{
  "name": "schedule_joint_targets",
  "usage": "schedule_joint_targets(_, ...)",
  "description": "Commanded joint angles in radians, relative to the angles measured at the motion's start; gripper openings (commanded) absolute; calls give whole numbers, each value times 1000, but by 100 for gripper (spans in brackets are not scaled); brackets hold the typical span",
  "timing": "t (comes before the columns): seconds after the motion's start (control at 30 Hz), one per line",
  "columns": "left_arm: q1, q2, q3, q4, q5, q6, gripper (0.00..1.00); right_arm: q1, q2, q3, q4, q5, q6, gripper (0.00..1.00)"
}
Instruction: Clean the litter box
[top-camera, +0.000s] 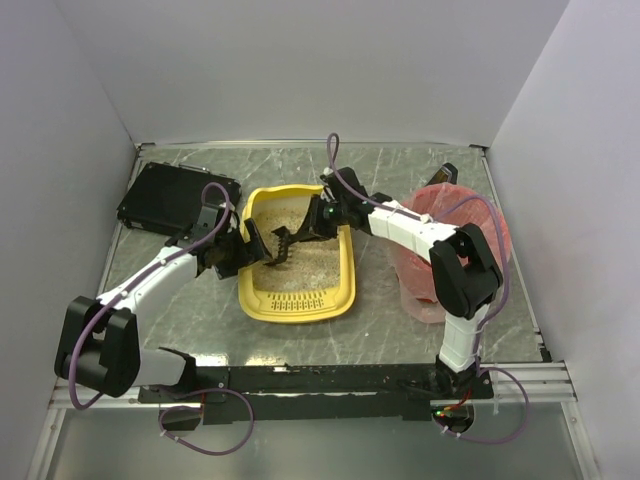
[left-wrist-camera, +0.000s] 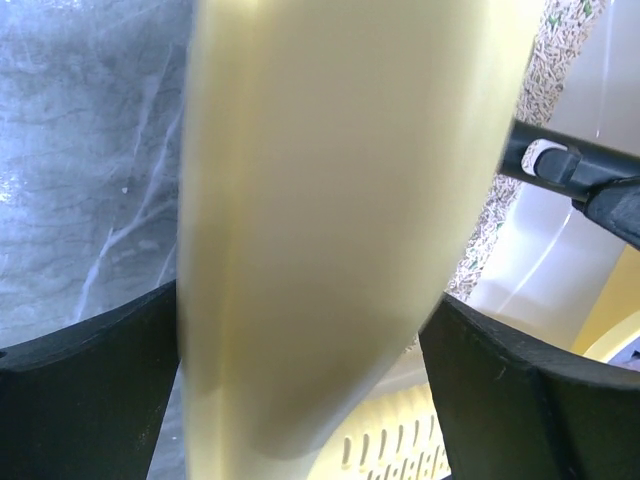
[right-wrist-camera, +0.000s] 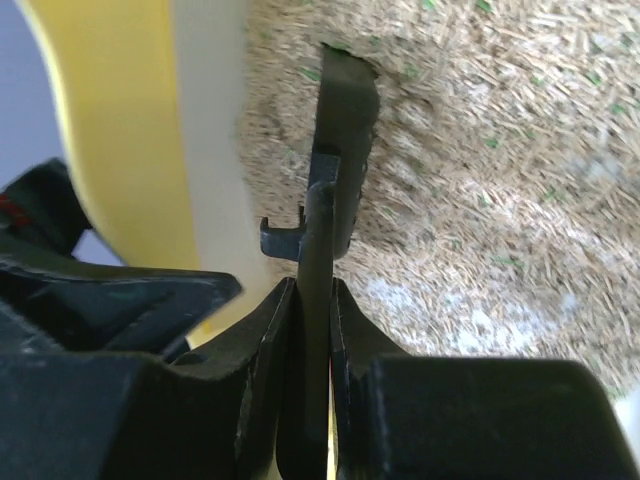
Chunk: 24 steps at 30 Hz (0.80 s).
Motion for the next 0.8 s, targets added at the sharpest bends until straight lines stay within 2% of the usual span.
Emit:
schedule_joint_targets(0.0, 3, -17, -11, 23, 12, 1, 97, 27, -33, -97, 293, -87, 50, 0)
schedule_joint_targets(0.23, 3, -30, 6, -12, -36, 0, 97, 22, -102, -202, 452, -143, 73, 0)
schedule_joint_targets(0.53, 3, -58, 15, -37, -73, -8, 97, 2, -180, -239, 365, -77, 73, 0)
schedule_joint_targets(0.77, 3, -67, 26, -41, -85, -6, 97, -22, -221, -265, 360, -74, 79, 0)
